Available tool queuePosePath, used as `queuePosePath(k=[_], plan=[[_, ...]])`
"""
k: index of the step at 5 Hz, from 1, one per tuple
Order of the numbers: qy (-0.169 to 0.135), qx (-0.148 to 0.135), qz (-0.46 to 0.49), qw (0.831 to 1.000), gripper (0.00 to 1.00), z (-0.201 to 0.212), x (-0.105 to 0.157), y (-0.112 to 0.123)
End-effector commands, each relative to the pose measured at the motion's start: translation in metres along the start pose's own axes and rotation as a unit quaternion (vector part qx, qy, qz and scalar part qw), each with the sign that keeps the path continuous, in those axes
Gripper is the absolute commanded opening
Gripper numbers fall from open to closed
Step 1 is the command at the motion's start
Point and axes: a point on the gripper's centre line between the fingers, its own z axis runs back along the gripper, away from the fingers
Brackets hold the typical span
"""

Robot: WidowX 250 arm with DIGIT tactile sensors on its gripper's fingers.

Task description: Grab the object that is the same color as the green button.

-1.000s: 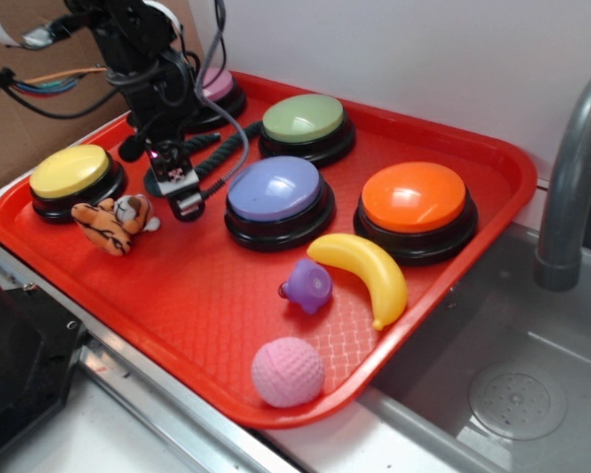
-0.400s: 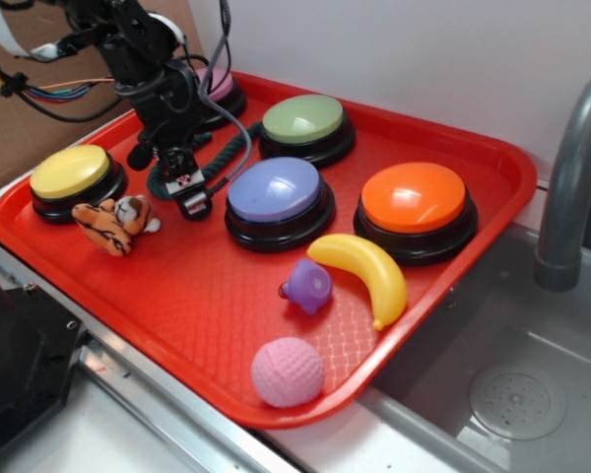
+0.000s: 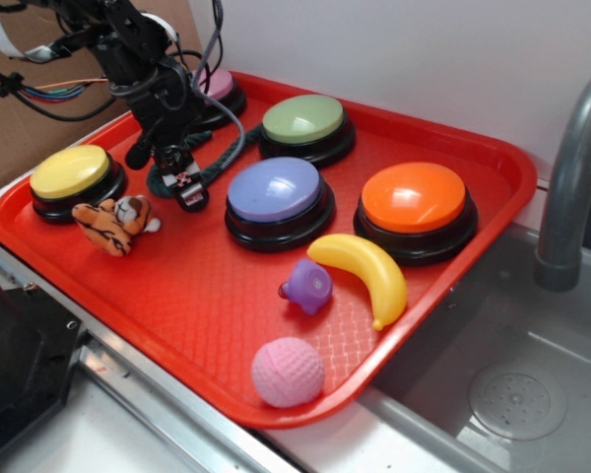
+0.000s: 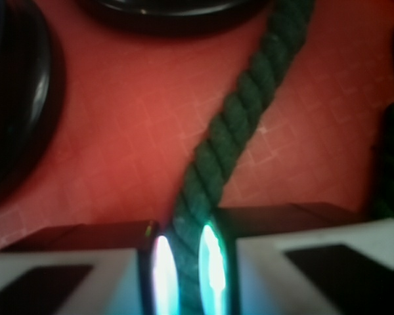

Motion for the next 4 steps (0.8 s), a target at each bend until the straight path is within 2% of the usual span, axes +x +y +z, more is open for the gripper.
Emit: queuePosePath(k=[1, 2, 3, 4], plan=[[0.014, 0.041, 0.034, 0.998, 0.00, 0.055, 0.015, -0.005], [0.054, 0.044, 0.074, 0.995, 0.00, 0.096, 0.020, -0.019], [0.074, 0.041, 0.133, 0.987, 0.00, 0.134, 0.015, -0.041], [0.088, 0.018, 0.190, 0.978, 0.00, 0.155, -0.001, -0.065]])
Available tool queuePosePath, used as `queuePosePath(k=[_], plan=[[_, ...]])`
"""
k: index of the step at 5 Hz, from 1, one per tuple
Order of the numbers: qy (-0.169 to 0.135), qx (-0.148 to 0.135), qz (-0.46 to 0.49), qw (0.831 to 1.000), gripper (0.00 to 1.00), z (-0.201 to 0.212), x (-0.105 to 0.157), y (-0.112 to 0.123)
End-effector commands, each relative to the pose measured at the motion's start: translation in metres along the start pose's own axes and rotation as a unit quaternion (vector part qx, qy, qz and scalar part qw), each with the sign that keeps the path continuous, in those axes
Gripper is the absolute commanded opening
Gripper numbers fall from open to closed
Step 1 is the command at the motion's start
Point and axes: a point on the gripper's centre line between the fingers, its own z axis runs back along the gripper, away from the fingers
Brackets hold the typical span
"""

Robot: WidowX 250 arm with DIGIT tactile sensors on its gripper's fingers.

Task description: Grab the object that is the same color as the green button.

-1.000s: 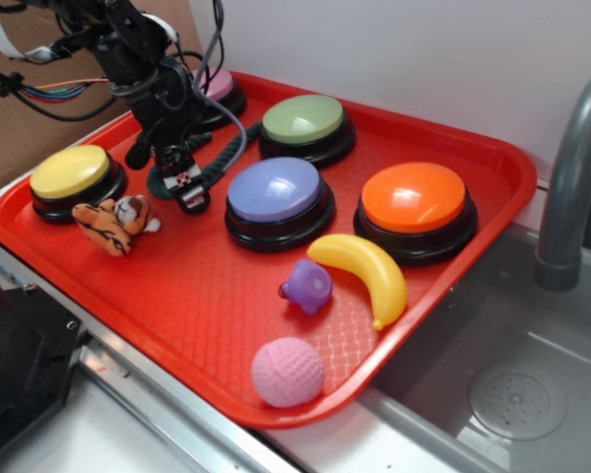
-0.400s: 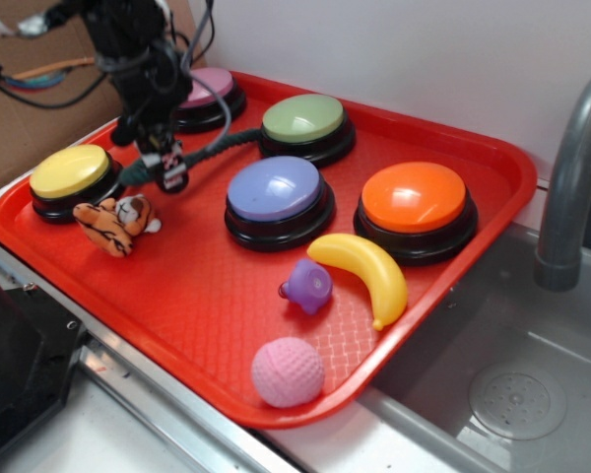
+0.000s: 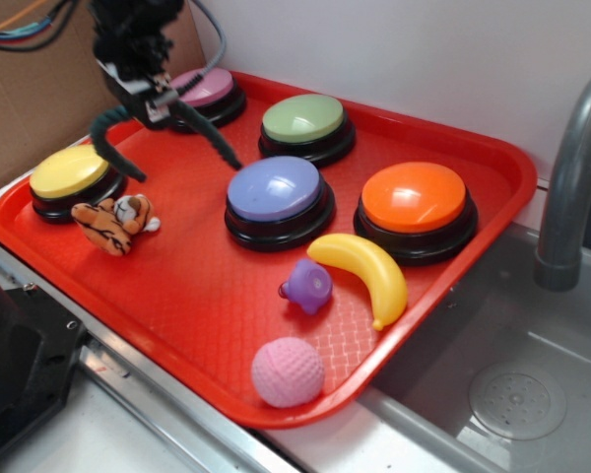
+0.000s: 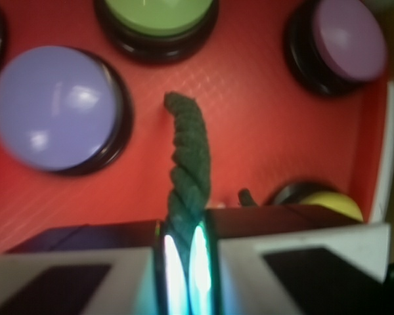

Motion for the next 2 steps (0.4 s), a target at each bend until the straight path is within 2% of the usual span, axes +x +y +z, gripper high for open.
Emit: queuePosePath(k=[1, 2], plan=[[0.001, -0.014, 0.110, 0.994, 0.00, 0.0464, -0.0305, -0.0295], [0.021, -0.045, 0.124, 0.991, 0.00, 0.0414, -0.0301, -0.0268]])
